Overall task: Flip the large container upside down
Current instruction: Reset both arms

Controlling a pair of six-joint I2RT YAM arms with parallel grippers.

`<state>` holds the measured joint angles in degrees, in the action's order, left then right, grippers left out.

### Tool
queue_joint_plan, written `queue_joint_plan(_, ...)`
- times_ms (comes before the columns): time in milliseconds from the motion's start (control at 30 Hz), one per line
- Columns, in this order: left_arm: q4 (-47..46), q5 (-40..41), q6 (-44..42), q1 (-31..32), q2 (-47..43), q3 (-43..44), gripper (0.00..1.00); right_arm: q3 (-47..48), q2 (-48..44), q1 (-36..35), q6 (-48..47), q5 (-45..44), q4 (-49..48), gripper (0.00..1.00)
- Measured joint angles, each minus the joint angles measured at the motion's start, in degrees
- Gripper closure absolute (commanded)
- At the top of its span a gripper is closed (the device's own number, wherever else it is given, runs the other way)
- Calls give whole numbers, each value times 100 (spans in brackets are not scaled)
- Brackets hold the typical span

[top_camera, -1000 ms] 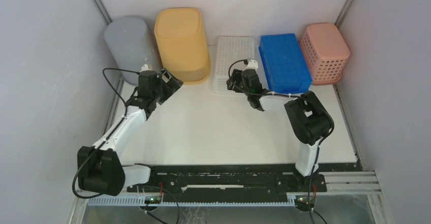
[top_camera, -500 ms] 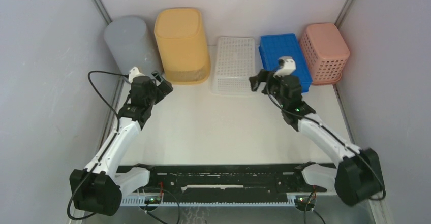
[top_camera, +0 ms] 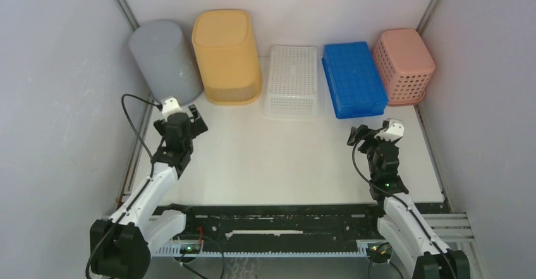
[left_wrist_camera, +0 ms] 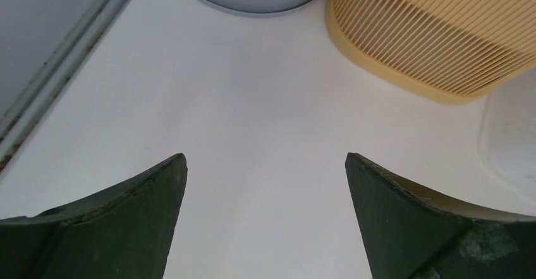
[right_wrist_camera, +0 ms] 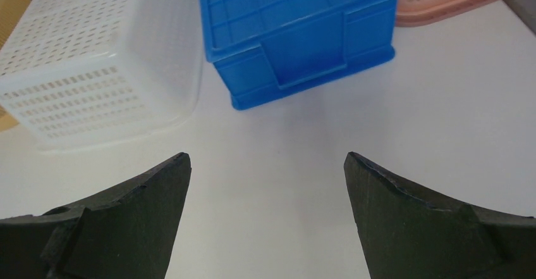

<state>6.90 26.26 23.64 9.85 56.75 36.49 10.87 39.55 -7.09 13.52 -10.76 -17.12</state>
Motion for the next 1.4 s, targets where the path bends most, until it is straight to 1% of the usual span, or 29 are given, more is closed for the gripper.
queue_joint_plan(133,-1003,61,-793,-50,-334,-841,0,-227,85,166,-44,-214,-468,0)
queue_joint_plan(233,-1797,46,-1213,-205,-354,-1349,0,-306,474,234,-63,-372,-1012,0)
queue_joint_plan(333,-2538,-79,-1401,-507,-210,-1674,0,-435,1025,254,-118,-544,-1700,0)
queue_joint_plan(400,-2955,-205,-1493,-721,66,-1740,0,-442,1429,262,-181,-654,-2065,0)
queue_joint_plan(500,-3447,-310,-1622,-857,577,-1740,0,-442,2142,308,-254,-791,-2699,0)
queue_joint_plan(633,-3775,-411,-1814,-911,1014,-1740,0,-455,2900,378,-297,-887,-3383,0)
queue_joint_plan(700,-3978,-452,-1869,-968,1040,-1746,0,-455,2979,422,-295,-887,-3480,0)
queue_joint_plan(833,-5191,-601,-1956,-1141,1213,-2131,0,-448,2999,601,-295,-706,-3672,0)
queue_joint_plan(933,-5501,-756,-2013,-1176,1335,-2367,0,-461,3082,643,-321,-503,-3851,0)
queue_joint_plan(1033,-6011,-1045,-2114,-1174,1464,-2575,0,-702,3497,647,-385,-337,-4765,0)
queue_joint_plan(1067,-6100,-1104,-2129,-1174,1471,-2629,0,-789,3595,645,-407,-310,-4909,0)
queue_joint_plan(1167,-6275,-1152,-2159,-1174,1497,-2662,0,-809,3613,634,-444,-240,-4699,0)
queue_joint_plan(1300,-6328,-1161,-2166,-1176,1528,-2662,0,-149,3722,501,-632,-131,-4166,0)
queue_joint_plan(1400,-6336,-1165,-2168,-1176,1528,-2662,0,140,3746,415,-745,-26,-4028,0)
